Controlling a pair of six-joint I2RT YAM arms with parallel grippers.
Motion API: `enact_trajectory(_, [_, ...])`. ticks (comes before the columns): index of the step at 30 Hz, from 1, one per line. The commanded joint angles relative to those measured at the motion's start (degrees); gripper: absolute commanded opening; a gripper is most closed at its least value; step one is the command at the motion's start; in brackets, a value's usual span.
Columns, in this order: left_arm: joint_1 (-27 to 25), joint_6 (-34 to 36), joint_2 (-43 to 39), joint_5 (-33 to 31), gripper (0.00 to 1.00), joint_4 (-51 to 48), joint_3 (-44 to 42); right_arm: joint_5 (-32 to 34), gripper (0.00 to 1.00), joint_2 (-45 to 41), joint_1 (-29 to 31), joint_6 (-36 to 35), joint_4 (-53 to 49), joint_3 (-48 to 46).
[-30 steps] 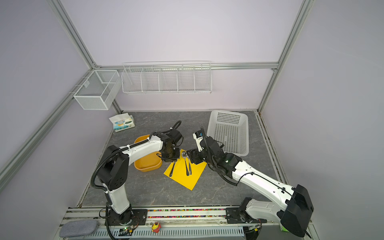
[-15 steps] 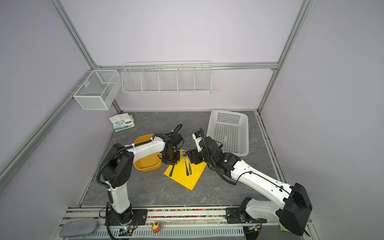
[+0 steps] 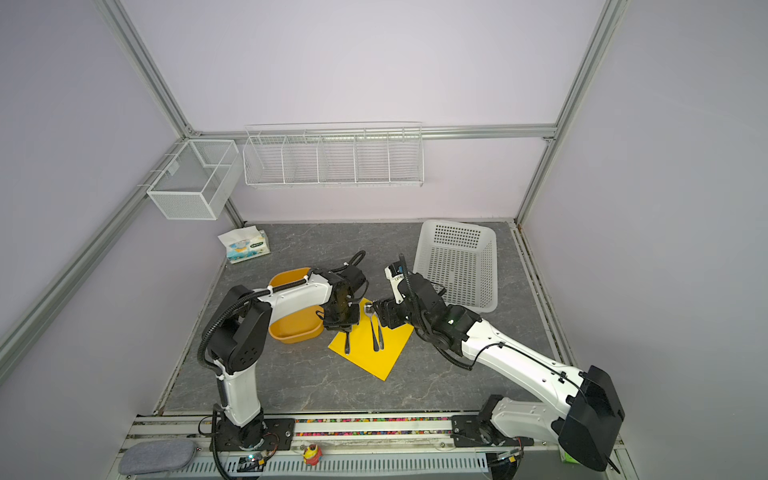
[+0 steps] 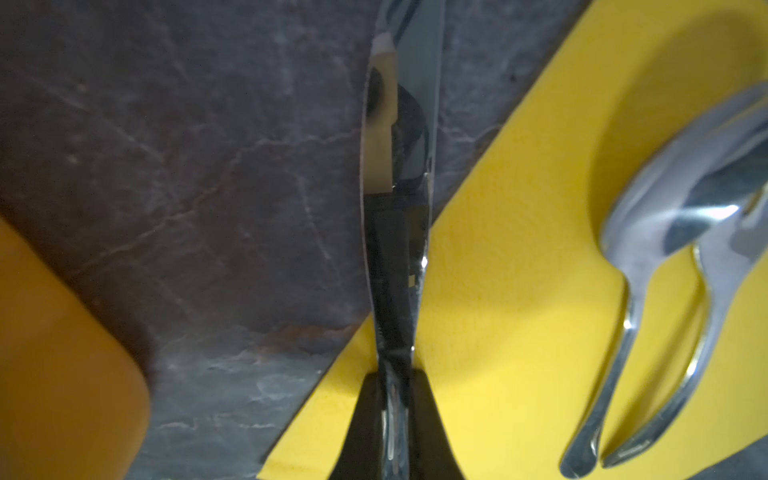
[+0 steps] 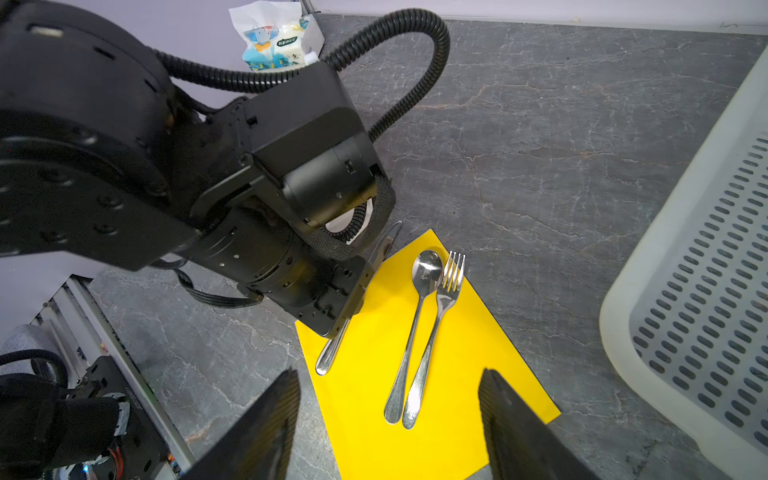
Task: Place the utensils on the paper napkin and roll it up
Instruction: 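Lower the knife onto the napkin beside the spoon with the left gripper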
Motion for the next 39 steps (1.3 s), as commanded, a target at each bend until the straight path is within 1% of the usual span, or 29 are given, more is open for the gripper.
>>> enact_trajectory(1, [0.02,-0.29,0.01,-0.12,0.06,-1.52,1.25,1.06,0.71,-0.66,-0.02,0.59,-0.14,-0.68])
enact_trajectory(6, [-0.07,-1.06,-1.67,-2.28,0.06,-3.54,2.79,1.14,0.71,-0.83,-0.06,0.60,-0.14,-0.77])
enact_trajectory(9, [-0.07,-1.66,-2.64,-2.25,0.06,-3.58,3.33,1.28,0.71,-1.08,0.00,0.59,-0.05,-0.91])
enact_trajectory(14, [-0.58,-3.37,-3.27,0.09,0.06,-1.56,3.20,1.76,0.71,-1.44,-0.02,0.94,0.11,-1.37])
enact_trajectory(17, [-1.19,-5.04,-2.67,2.96,0.06,0.62,3.02,2.10,0.71,-1.71,-0.05,1.03,0.22,-1.55])
enact_trajectory(22, [-2.17,-7.88,-1.61,4.97,0.06,3.41,2.74,2.46,0.71,-1.98,-0.11,0.94,-0.13,-1.63])
enact_trajectory(31, [-2.69,-9.15,-0.07,6.87,0.06,5.47,2.40,2.55,0.71,-2.15,-0.26,0.94,-0.09,-1.90])
enact_trajectory(39, [-2.79,-10.20,1.48,7.04,0.07,6.68,1.52,2.70,0.71,-2.32,-0.46,0.77,-0.36,-1.90])
